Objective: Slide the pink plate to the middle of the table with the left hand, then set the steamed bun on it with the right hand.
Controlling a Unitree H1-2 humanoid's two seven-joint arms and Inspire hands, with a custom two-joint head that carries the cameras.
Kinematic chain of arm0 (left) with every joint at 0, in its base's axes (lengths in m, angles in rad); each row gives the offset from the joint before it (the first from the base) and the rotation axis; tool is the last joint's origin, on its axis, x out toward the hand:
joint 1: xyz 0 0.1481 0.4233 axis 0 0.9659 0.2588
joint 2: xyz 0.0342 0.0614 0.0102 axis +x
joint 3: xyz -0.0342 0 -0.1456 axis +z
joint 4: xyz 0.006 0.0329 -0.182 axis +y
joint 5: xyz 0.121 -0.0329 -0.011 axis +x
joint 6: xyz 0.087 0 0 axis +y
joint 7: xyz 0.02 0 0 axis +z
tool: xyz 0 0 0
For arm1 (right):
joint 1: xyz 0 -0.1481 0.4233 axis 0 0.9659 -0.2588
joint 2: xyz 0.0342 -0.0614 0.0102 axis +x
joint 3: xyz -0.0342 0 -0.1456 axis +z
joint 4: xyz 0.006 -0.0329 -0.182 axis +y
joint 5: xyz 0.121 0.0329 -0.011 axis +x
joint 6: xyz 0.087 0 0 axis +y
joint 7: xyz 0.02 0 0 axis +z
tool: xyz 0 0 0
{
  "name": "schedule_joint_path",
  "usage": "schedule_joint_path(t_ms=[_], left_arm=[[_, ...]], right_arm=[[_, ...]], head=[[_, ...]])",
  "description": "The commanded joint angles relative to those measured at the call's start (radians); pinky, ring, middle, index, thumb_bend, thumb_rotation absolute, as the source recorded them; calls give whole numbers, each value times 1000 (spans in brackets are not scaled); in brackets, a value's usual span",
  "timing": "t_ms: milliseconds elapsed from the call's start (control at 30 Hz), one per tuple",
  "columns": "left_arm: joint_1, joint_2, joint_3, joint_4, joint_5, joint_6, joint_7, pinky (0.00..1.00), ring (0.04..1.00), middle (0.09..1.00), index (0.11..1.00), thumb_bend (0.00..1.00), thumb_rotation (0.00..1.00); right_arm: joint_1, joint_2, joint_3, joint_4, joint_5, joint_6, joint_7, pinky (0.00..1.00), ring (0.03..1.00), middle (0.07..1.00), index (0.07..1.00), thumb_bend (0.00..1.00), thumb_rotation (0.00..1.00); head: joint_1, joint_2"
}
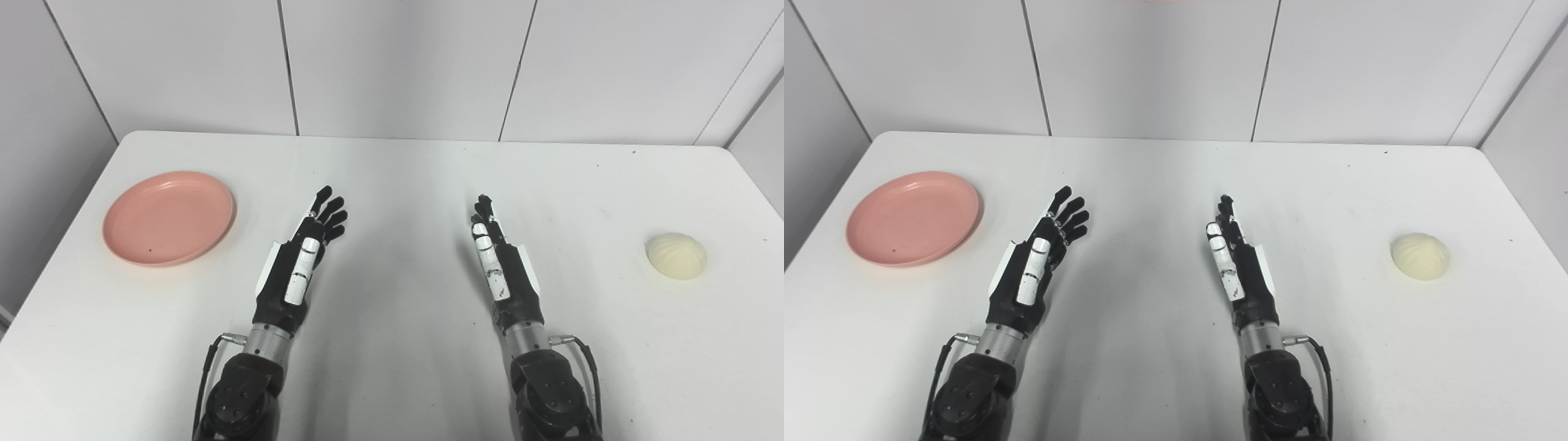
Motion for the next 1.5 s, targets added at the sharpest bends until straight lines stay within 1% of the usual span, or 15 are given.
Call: schedule_joint_path(t_ms=[0,233,933,1467], left_arm=[[97,12,-1,112,0,8,-2,902,911,933,937,526,1000],[98,12,-3,105,2,17,-3,904,913,936,939,528,1000],[101,11,-6,87,4,34,-3,902,912,935,938,527,1000],[99,11,-6,91,0,34,-6,908,915,937,940,536,1000]], right_arm=[[37,1,5,19,9,-18,16,1000,985,1000,1000,306,1000],[37,2,3,15,7,-15,17,995,986,999,1000,297,1000],[40,3,1,3,7,-10,22,994,981,999,1000,323,1000],[37,-4,1,13,2,-24,24,985,977,996,1000,326,1000]], head=[[1,-1],[1,4],[1,13],[4,18]])
